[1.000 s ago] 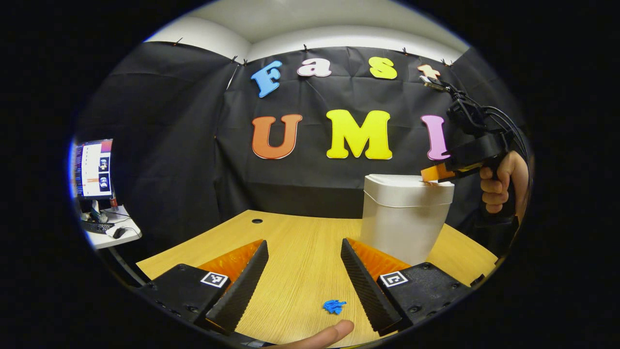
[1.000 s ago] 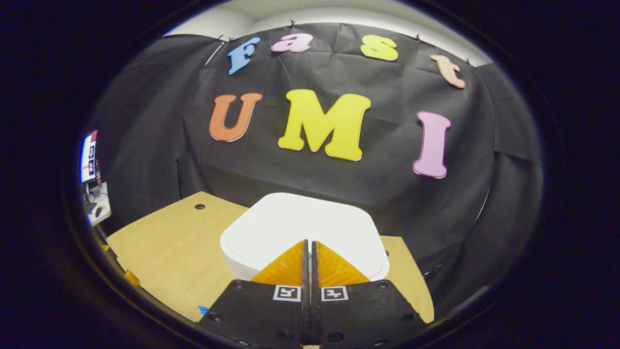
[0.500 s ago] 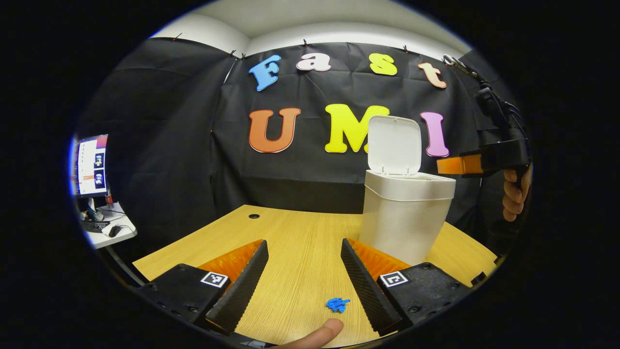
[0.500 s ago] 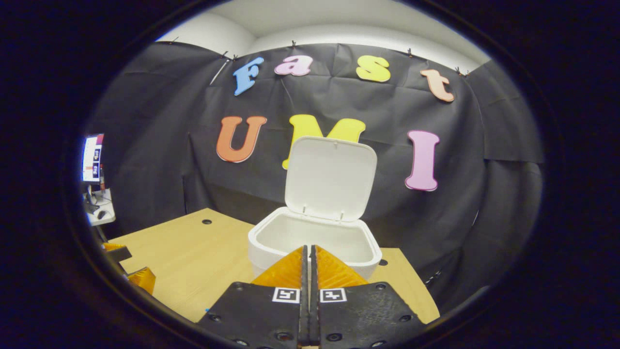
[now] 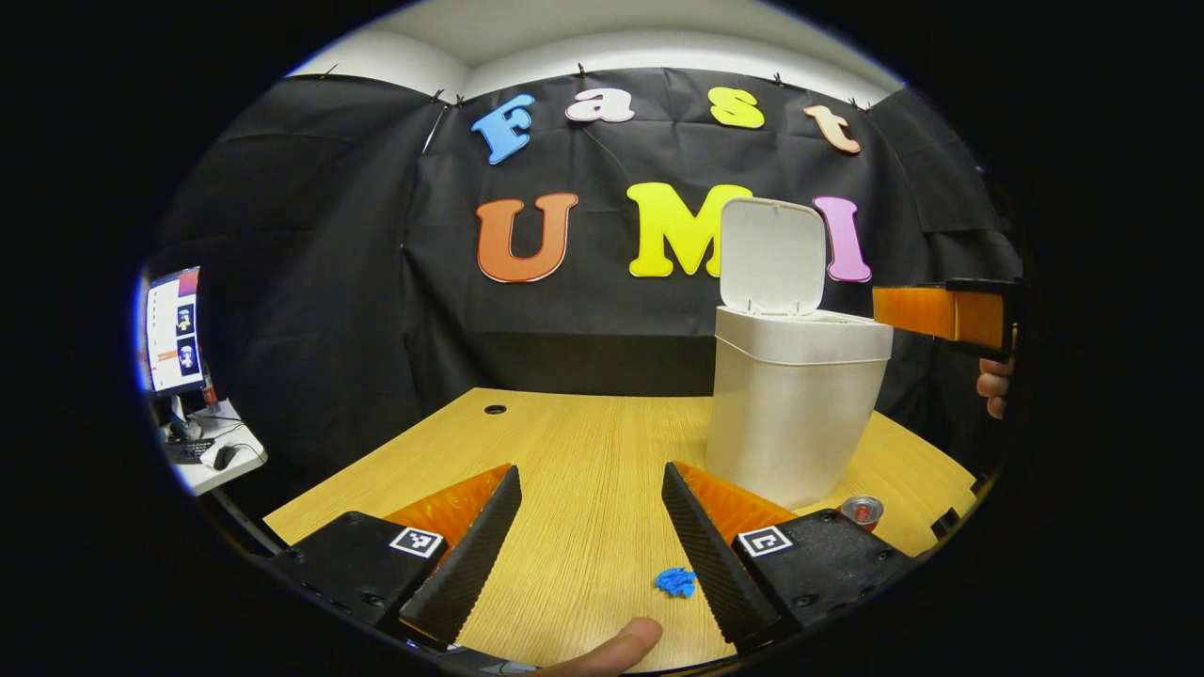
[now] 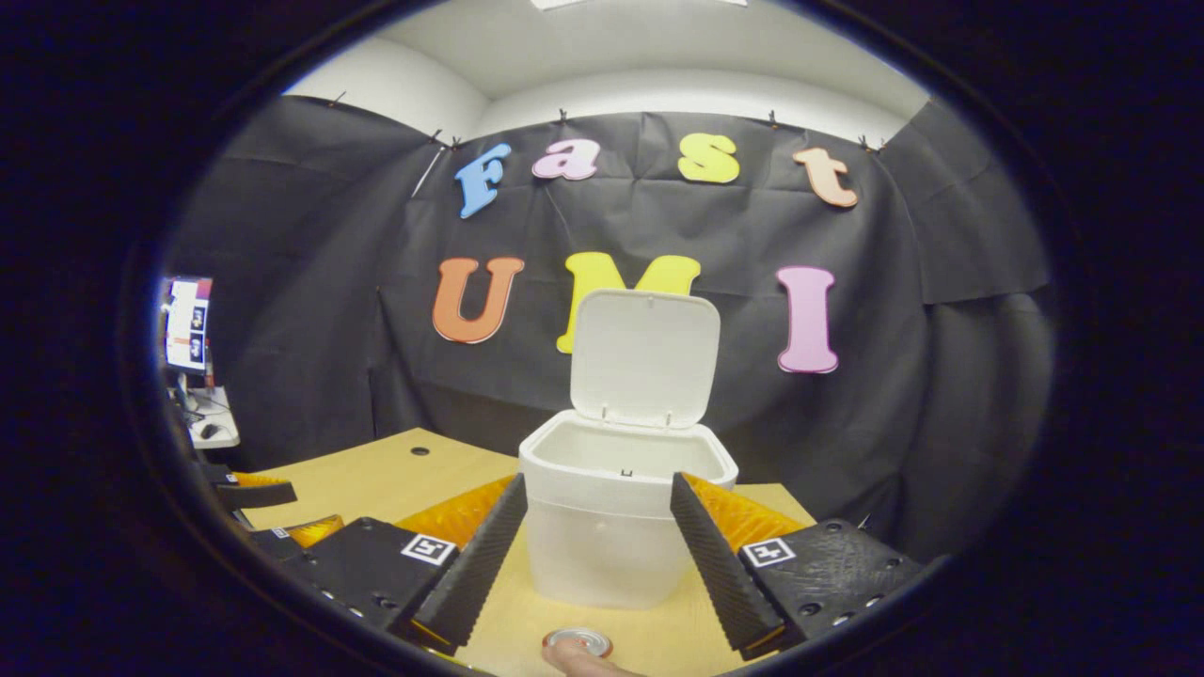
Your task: Press the lid of the desktop garbage bin to open it, pick up the crumpled paper on the desktop and throw it into the bin, then pick up the pop can on the desktop and drop it into the bin, and finally close the garbage bin lid.
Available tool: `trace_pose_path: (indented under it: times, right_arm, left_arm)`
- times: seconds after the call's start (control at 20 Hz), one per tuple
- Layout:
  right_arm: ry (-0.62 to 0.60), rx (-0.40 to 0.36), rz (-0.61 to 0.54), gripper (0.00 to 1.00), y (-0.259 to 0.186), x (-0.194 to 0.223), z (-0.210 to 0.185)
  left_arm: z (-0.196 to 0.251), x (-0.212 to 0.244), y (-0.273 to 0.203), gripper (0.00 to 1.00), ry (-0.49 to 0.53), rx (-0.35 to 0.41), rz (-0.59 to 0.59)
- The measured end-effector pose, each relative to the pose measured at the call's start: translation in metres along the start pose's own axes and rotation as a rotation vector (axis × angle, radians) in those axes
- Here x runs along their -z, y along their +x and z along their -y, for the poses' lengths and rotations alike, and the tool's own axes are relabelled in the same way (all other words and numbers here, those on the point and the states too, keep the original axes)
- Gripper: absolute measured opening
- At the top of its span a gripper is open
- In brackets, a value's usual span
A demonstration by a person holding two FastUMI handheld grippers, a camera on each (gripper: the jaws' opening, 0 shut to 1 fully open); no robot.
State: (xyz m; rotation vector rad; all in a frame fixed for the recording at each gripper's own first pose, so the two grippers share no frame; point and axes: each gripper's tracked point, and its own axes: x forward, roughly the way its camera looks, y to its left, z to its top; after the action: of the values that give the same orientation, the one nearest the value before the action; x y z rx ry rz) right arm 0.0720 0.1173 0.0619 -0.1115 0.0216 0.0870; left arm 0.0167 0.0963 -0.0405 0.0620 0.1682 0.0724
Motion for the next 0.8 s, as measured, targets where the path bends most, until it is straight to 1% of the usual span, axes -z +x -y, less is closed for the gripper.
trace_pose_path:
  times: [0.15, 0.25, 0.3, 0.35, 0.4, 0.45, 0.5, 0.6, 0.65, 0.7, 0.75, 0.8]
  right_arm:
    - [-0.019, 0.040, 0.024, 0.95, -0.014, 0.005, 0.008]
    - [0.003, 0.020, 0.027, 0.95, -0.027, 0.013, 0.002]
    - [0.029, 0.003, 0.029, 0.98, -0.034, 0.018, -0.001]
    - [0.045, -0.014, 0.032, 0.95, -0.040, 0.024, -0.005]
    - [0.047, -0.021, 0.036, 0.95, -0.045, 0.030, -0.005]
    - [0.046, -0.015, 0.040, 0.98, -0.049, 0.036, -0.002]
    - [0.038, -0.008, 0.050, 0.95, -0.052, 0.042, 0.002]
    - [0.017, 0.005, 0.075, 0.95, -0.060, 0.056, 0.008]
    - [0.009, 0.008, 0.082, 0.95, -0.063, 0.063, 0.011]
    - [0.005, 0.007, 0.086, 0.95, -0.067, 0.074, 0.012]
    - [0.006, -0.006, 0.091, 0.97, -0.071, 0.082, 0.012]
    - [0.010, -0.017, 0.098, 0.95, -0.074, 0.091, 0.011]
  left_arm:
    - [0.014, 0.017, 0.007, 0.98, 0.039, 0.034, -0.062]
    - [0.028, 0.033, 0.014, 0.98, 0.081, 0.088, -0.099]
    - [0.033, 0.045, 0.018, 0.98, 0.084, 0.104, -0.136]
    - [0.035, 0.055, 0.022, 0.98, 0.079, 0.112, -0.169]
    - [0.035, 0.063, 0.028, 0.99, 0.069, 0.116, -0.197]
    - [0.037, 0.072, 0.032, 0.99, 0.056, 0.121, -0.229]
    - [0.040, 0.083, 0.036, 0.99, 0.046, 0.129, -0.261]
    - [0.046, 0.103, 0.044, 0.99, 0.031, 0.143, -0.306]
    - [0.052, 0.111, 0.048, 0.99, -0.002, 0.158, -0.319]
    - [0.059, 0.125, 0.050, 0.98, -0.031, 0.167, -0.360]
    - [0.064, 0.136, 0.051, 0.95, -0.039, 0.169, -0.389]
    - [0.067, 0.147, 0.053, 0.95, -0.024, 0.167, -0.400]
